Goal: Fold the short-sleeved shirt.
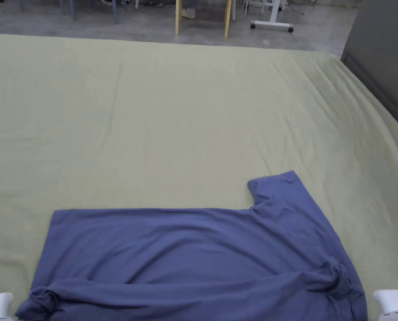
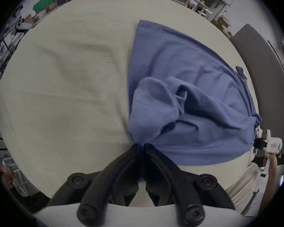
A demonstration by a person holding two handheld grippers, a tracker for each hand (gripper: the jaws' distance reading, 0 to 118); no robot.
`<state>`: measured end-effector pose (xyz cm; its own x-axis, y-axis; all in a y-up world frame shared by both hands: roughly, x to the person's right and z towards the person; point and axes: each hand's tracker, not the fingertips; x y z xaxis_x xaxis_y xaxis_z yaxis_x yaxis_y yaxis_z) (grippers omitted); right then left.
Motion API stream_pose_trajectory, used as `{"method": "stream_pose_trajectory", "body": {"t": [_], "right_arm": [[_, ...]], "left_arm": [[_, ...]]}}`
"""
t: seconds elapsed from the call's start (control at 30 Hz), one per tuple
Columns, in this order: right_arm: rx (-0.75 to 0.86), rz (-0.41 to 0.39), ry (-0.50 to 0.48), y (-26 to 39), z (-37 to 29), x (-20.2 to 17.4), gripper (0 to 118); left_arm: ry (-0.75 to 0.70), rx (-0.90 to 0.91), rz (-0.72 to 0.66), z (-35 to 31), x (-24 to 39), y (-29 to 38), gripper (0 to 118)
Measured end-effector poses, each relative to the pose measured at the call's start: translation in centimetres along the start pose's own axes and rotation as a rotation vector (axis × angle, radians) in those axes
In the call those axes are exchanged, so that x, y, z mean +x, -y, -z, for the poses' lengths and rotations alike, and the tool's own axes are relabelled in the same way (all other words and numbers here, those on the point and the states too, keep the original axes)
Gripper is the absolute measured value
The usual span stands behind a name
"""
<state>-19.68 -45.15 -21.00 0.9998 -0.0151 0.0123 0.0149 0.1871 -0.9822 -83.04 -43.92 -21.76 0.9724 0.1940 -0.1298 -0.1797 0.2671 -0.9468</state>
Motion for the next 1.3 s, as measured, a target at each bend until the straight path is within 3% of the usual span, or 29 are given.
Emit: {"method": "stream_pose_trajectory", "body": {"t": [0.07,0.13,0.17,0.2,0.23,0.27,0.3,0.37,0.43,0.57,0.63,0.67,0.7,0.73,0.77,0.8,0.87,0.97,1.0,1.03,1.07,1.1,1.2,1.23,1.3], "right_arm": [[-0.015,0.024,0.008,-0.4,-0.7,-0.1,3],[-0.002,-0.025,0.002,-0.3,-1.8,0.2,15],[0.044,-0.045,0.021,0.0,-3.3,-0.1,36],[0.091,-0.007,0.037,0.0,-4.7,0.2,88],[0.164,0.072,0.008,-0.1,-6.8,0.8,112],[0.274,0.116,-0.053,-0.1,-9.2,1.2,116],[0.398,0.117,-0.088,-0.3,-11.4,1.3,116],[0.533,0.121,-0.058,-0.8,-13.9,0.6,116],[0.566,0.101,-0.051,-1.3,-15.5,-1.7,117],[0.545,0.021,-0.152,-2.9,-14.0,-5.9,118],[0.520,0.016,-0.151,-3.5,-12.4,-7.7,116],[0.471,0.006,-0.138,-3.6,-11.8,-8.7,105],[0.476,0.001,-0.140,-3.6,-11.4,-9.8,45],[0.491,-0.014,-0.146,-3.4,-11.2,-10.5,2],[0.507,-0.055,-0.108,-3.6,-10.7,-11.6,2],[0.529,-0.060,-0.078,-3.3,-10.7,-12.2,2],[0.501,-0.120,-0.152,-4.0,-10.9,-12.7,2],[0.498,-0.131,-0.168,-4.1,-11.0,-12.9,2],[0.494,-0.143,-0.160,-4.0,-11.0,-12.9,2],[0.488,-0.153,-0.153,-4.0,-11.0,-12.9,2],[0.480,-0.156,-0.152,-4.0,-11.0,-12.8,2],[0.475,-0.152,-0.156,-3.7,-10.8,-12.5,2],[0.452,-0.123,-0.164,-3.5,-10.3,-11.7,2],[0.438,-0.110,-0.152,-3.3,-9.8,-11.3,2],[0.415,-0.080,-0.119,-3.1,-9.3,-10.5,2]], "left_arm": [[0.001,0.010,-0.018,-0.5,0.1,0.2,2],[0.025,0.047,-0.070,-1.3,0.0,0.7,11],[0.082,0.067,-0.131,-2.3,-0.2,0.8,28],[0.128,0.099,-0.157,-3.7,-0.2,0.9,77],[0.171,0.170,-0.163,-5.5,-0.2,1.1,108],[0.202,0.267,-0.158,-7.3,0.0,1.2,118],[0.212,0.385,-0.142,-9.3,0.0,1.3,118],[0.169,0.471,-0.117,-11.3,1.0,0.4,118],[0.111,0.501,-0.061,-11.6,2.1,-0.5,118],[-0.055,0.432,0.096,-9.1,5.1,-1.3,118],[-0.141,0.338,0.134,-7.2,6.4,-1.7,118],[-0.138,0.298,0.122,-6.5,6.7,-1.7,113],[-0.068,0.326,0.102,-6.3,6.6,-1.6,50],[0.015,0.360,0.074,-6.0,6.4,-1.7,0],[0.100,0.349,0.030,-5.3,6.3,-2.4,0],[0.081,0.313,0.006,-5.0,6.0,-2.8,0],[0.034,0.300,0.061,-4.3,7.0,-4.3,0],[-0.098,0.363,0.155,-2.7,7.7,-8.5,0],[-0.119,0.385,0.187,-1.2,7.4,-10.4,19],[-0.148,0.383,0.188,0.0,7.3,-12.4,73],[-0.148,0.351,0.172,1.5,6.9,-14.5,118],[-0.097,0.364,0.142,2.8,6.7,-16.9,118],[-0.182,0.109,0.103,6.7,6.0,-19.2,118],[-0.222,0.079,0.109,8.2,5.9,-19.7,110],[-0.229,0.085,0.194,7.9,6.4,-20.1,72]]}}
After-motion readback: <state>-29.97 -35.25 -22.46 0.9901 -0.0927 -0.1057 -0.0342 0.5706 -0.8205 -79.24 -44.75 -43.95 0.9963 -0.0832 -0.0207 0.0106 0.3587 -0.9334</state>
